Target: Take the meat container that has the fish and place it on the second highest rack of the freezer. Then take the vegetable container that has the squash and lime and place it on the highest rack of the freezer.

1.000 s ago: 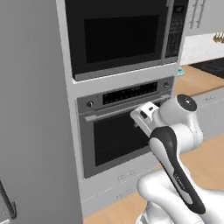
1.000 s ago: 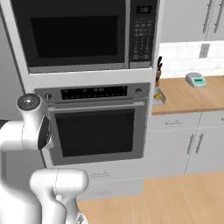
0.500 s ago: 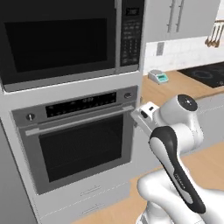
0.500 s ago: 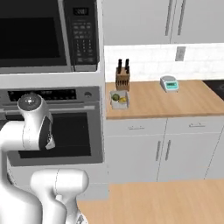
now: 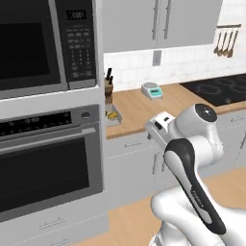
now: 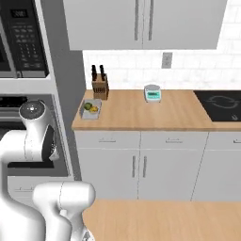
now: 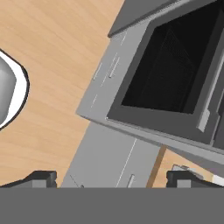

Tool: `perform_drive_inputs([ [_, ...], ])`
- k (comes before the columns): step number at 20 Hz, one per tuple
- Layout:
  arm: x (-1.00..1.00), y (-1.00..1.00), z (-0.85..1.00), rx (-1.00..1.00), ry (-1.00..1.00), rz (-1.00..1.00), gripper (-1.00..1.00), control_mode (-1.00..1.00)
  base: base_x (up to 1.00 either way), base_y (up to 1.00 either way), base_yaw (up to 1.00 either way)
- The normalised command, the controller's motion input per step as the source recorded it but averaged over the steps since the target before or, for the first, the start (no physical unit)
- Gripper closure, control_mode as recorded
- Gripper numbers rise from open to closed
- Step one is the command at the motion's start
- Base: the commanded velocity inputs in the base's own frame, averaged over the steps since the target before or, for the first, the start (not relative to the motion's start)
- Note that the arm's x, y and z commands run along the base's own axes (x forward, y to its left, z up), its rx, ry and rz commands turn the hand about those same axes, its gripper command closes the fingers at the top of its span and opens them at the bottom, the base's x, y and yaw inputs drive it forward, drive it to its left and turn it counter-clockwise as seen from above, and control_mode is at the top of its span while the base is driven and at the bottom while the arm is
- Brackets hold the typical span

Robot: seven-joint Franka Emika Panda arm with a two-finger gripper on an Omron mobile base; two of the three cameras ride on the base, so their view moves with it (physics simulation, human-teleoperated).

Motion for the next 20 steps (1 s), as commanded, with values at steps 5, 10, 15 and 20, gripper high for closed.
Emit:
perform_drive_inputs([
  [5,0.0,0.0,0.0,0.0,0.0,0.0,-1.0,1.0,0.68,-0.88,0.21],
  [10,0.0,0.0,0.0,0.0,0.0,0.0,-1.0,1.0,0.76,-0.2,0.07],
  [15,0.0,0.0,0.0,0.0,0.0,0.0,-1.0,1.0,0.62,0.13,0.0],
  [20,0.0,0.0,0.0,0.0,0.0,0.0,-1.0,1.0,0.52,0.18,0.0],
])
